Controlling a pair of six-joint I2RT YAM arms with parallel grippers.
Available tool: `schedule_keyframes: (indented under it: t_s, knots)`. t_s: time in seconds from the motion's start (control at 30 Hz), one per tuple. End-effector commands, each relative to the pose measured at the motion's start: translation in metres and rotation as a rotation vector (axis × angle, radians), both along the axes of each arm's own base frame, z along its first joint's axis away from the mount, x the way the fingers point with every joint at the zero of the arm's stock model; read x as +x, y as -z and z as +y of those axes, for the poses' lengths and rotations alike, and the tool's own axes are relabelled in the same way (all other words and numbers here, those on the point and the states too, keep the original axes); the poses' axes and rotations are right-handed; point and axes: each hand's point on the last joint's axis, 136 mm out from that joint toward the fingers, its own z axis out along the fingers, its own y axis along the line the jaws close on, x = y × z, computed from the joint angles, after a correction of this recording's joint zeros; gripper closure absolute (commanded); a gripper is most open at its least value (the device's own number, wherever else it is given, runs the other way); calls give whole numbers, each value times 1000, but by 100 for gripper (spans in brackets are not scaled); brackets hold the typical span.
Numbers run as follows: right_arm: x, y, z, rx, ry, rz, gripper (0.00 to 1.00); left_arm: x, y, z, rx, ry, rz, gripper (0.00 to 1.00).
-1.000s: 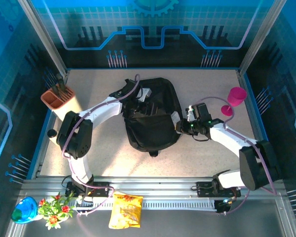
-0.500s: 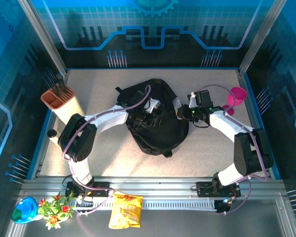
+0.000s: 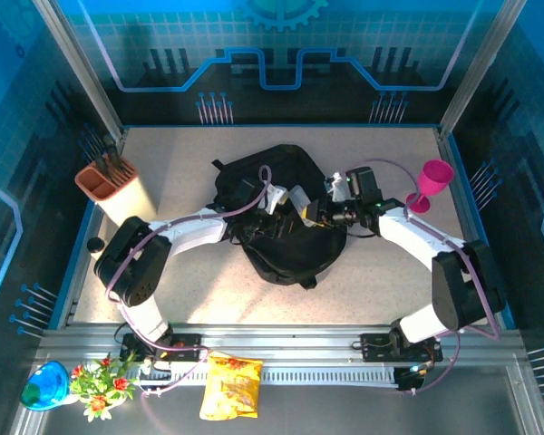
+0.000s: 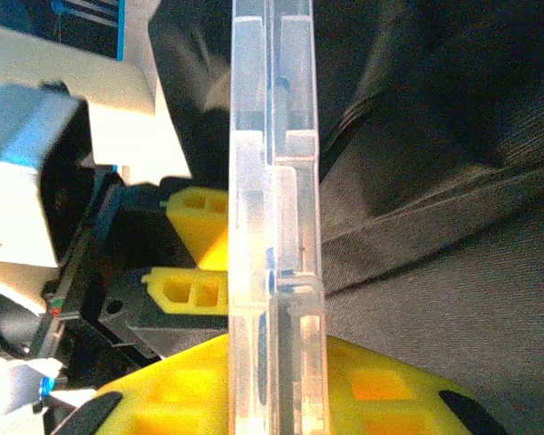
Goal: Pack the student bag
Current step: Place the personal item in the student bag.
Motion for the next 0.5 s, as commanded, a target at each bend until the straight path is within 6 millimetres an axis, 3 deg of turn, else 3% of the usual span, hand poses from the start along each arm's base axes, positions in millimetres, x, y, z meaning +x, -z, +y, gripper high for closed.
schedule_keyframes:
  t_s: [0.0, 0.07, 0.1, 0.23, 0.47]
  knots:
    - [-15, 13, 10, 34, -33, 100, 81, -7, 13, 6, 62, 10, 5, 66]
    - [-19, 20, 7, 25, -22, 125, 81, -7, 14, 9, 80, 3, 11, 65]
    - [-30, 34, 3, 5, -14, 170, 81, -7, 13, 9, 79, 2, 10, 64]
    - [-45, 54, -8, -42, 16, 239, 81, -8, -3, 11, 72, 5, -16, 60]
    - [-52, 85, -19, -102, 67, 319, 82, 19, -39, 30, 167, -127, -110, 50]
